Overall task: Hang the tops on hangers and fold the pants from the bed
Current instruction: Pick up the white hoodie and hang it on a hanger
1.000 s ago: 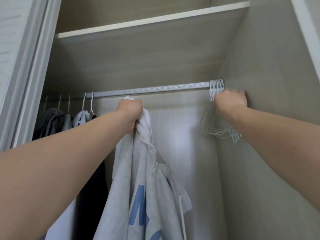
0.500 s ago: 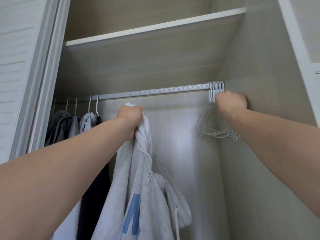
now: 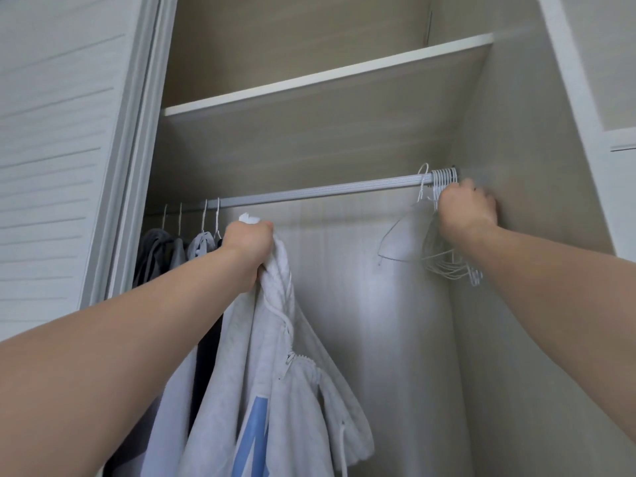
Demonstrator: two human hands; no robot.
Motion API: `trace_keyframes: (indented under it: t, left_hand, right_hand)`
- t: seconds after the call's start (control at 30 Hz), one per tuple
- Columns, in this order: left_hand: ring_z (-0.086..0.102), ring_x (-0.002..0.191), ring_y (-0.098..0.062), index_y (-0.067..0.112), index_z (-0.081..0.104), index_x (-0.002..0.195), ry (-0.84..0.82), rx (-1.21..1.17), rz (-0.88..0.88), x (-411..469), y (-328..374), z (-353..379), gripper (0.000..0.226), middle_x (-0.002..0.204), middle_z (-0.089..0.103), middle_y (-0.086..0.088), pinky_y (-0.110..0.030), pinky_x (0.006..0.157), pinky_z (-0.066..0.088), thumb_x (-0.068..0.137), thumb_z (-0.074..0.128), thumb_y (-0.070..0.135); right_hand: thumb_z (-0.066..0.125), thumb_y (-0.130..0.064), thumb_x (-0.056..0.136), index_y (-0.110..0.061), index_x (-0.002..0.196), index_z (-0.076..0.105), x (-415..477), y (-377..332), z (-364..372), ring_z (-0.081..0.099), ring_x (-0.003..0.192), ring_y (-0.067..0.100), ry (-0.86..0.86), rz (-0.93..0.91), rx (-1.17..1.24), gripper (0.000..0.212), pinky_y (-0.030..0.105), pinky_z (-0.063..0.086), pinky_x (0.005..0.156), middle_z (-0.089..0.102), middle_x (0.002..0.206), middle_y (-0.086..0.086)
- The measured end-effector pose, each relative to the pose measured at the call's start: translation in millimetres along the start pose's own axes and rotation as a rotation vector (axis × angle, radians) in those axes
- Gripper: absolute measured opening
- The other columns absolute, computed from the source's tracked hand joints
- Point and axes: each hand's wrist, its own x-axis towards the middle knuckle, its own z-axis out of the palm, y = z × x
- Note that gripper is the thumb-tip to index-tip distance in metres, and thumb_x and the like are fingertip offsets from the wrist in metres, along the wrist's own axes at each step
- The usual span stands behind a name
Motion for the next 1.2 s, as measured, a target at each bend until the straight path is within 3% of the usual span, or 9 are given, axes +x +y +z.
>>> trace_keyframes:
  t: [0.1, 0.23, 0.37, 0.5, 0.57, 0.7, 0.93, 1.07, 1.2]
  left_hand:
    - [0.056, 0.101, -0.028, 0.015, 0.051, 0.127, 0.033, -0.030, 0.050, -7, 12, -15, 0.028, 0.103, 0.057, -0.007, -0.029, 0.078, 0.043, 0.100, 0.052, 0.024]
    - [0.051, 0.098, -0.025, 0.015, 0.049, 0.106, 0.048, 0.034, 0.108, -17, 26, -39, 0.012, 0.089, 0.050, -0.001, -0.031, 0.085, 0.041, 0.103, 0.049, 0.027]
    - [0.054, 0.099, -0.025, 0.013, 0.051, 0.126, 0.037, 0.021, 0.131, -28, 32, -60, 0.027, 0.106, 0.056, -0.007, -0.034, 0.089, 0.044, 0.103, 0.049, 0.027]
    - [0.054, 0.100, -0.024, 0.014, 0.053, 0.127, 0.084, -0.030, 0.147, -41, 37, -79, 0.028, 0.103, 0.056, -0.004, -0.031, 0.084, 0.039, 0.103, 0.051, 0.027]
    - [0.054, 0.100, -0.025, 0.013, 0.055, 0.117, 0.106, -0.010, 0.176, -48, 42, -90, 0.020, 0.093, 0.054, -0.001, -0.031, 0.085, 0.039, 0.103, 0.049, 0.026]
    - [0.052, 0.091, -0.024, 0.019, 0.047, 0.090, 0.176, -0.031, 0.178, -60, 60, -114, 0.013, 0.083, 0.051, 0.002, -0.030, 0.086, 0.040, 0.102, 0.049, 0.023]
    - [0.050, 0.077, -0.015, 0.015, 0.056, 0.118, 0.293, -0.061, 0.159, -84, 115, -172, 0.024, 0.078, 0.049, 0.005, -0.027, 0.076, 0.040, 0.101, 0.048, 0.029]
    - [0.045, 0.076, -0.017, 0.023, 0.043, 0.083, 0.375, 0.017, 0.313, -113, 159, -222, 0.016, 0.074, 0.039, 0.004, -0.025, 0.064, 0.038, 0.098, 0.046, 0.018]
    - [0.040, 0.073, -0.013, 0.022, 0.035, 0.078, 0.507, 0.154, 0.432, -158, 213, -270, 0.024, 0.076, 0.034, 0.004, -0.023, 0.065, 0.036, 0.099, 0.043, 0.014]
  right_hand:
    - [0.045, 0.005, 0.096, 0.010, 0.128, 0.052, 2, 1, -12, 0.058, 0.121, 0.045, -0.030, 0.055, 0.139, 0.033, 0.048, 0.048, 0.096, 0.058, 0.131, 0.029]
    - [0.041, 0.007, 0.097, 0.011, 0.125, 0.050, -4, 1, -21, 0.058, 0.118, 0.049, -0.007, 0.071, 0.246, 0.030, 0.052, 0.049, 0.094, 0.057, 0.128, 0.032]
    - [0.045, 0.000, 0.095, 0.006, 0.119, 0.057, -25, -7, -28, 0.058, 0.115, 0.049, 0.019, 0.169, 0.446, 0.028, 0.049, 0.049, 0.093, 0.059, 0.124, 0.032]
    - [0.048, -0.011, 0.098, 0.002, 0.110, 0.065, -51, -16, -49, 0.060, 0.111, 0.045, 0.019, 0.314, 0.800, 0.025, 0.039, 0.048, 0.089, 0.063, 0.118, 0.029]
    - [0.048, -0.010, 0.098, -0.001, 0.096, 0.064, -64, -19, -63, 0.061, 0.091, 0.036, 0.018, 0.351, 0.992, 0.019, 0.033, 0.044, 0.074, 0.064, 0.098, 0.025]
    - [0.041, -0.008, 0.098, -0.013, 0.100, 0.065, -94, -32, -100, 0.040, 0.056, 0.020, -0.037, 0.379, 1.314, 0.024, 0.023, 0.031, 0.050, 0.048, 0.068, 0.005]
    - [0.040, -0.012, 0.099, -0.022, 0.086, 0.048, -124, -88, -181, 0.030, 0.044, 0.013, -0.122, 0.292, 1.786, 0.018, 0.019, 0.024, 0.040, 0.039, 0.057, -0.002]
    - [0.049, -0.021, 0.102, -0.020, 0.086, 0.039, -132, -129, -222, 0.026, 0.037, 0.011, -0.355, 0.229, 1.973, 0.019, 0.016, 0.023, 0.040, 0.032, 0.042, -0.008]
    - [0.050, -0.021, 0.104, -0.017, 0.080, 0.043, -134, -163, -241, 0.019, 0.031, 0.008, -0.804, 0.338, 2.034, 0.025, 0.011, 0.016, 0.039, 0.026, 0.048, -0.004]
